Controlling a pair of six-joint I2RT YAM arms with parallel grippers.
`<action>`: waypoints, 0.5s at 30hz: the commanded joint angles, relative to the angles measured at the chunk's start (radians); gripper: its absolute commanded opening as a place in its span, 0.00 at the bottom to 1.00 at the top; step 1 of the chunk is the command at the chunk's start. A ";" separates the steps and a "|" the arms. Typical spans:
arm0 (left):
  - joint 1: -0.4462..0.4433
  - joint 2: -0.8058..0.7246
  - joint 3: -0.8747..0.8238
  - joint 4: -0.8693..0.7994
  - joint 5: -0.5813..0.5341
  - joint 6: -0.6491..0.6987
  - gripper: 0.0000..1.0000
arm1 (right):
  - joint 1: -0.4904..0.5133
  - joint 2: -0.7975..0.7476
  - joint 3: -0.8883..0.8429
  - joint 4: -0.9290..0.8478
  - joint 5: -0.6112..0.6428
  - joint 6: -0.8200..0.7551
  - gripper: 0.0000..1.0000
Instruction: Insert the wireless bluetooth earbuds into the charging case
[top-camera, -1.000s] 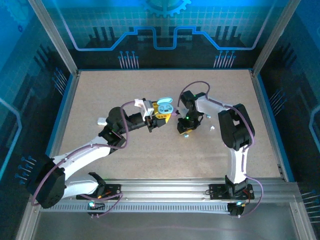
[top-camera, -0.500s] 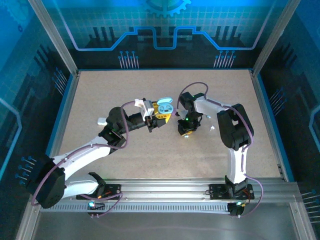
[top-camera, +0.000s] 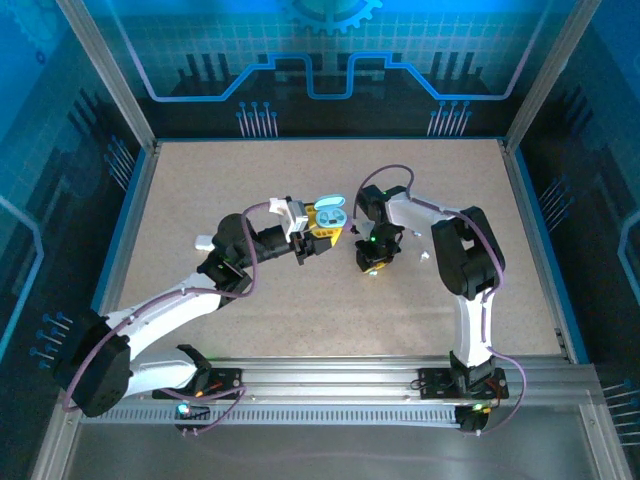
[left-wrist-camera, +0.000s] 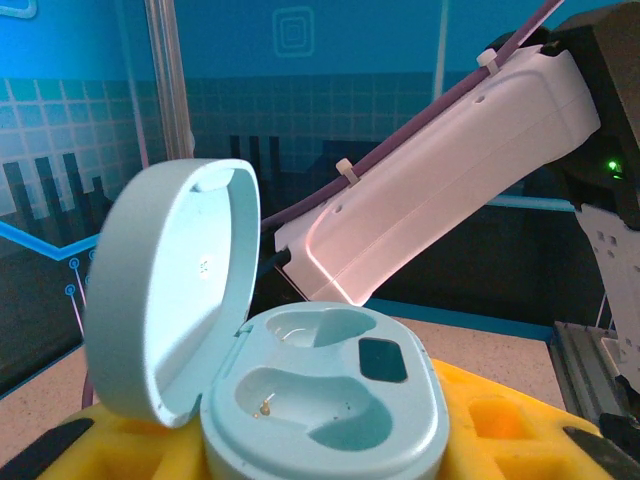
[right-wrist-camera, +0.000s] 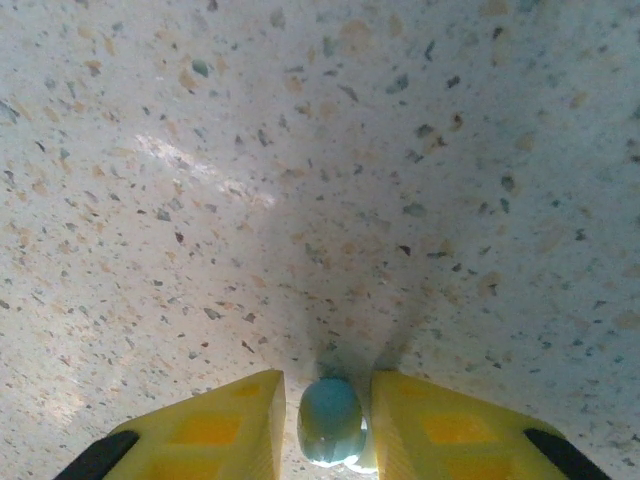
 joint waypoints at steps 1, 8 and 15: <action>-0.001 -0.001 -0.002 0.011 -0.006 0.010 0.33 | 0.022 0.030 0.023 -0.020 0.020 0.018 0.29; 0.000 0.001 -0.002 0.016 -0.006 0.006 0.33 | 0.036 0.048 0.035 -0.023 0.040 0.056 0.27; 0.001 0.000 -0.003 0.016 -0.007 0.007 0.33 | 0.050 0.057 0.046 -0.029 0.054 0.077 0.24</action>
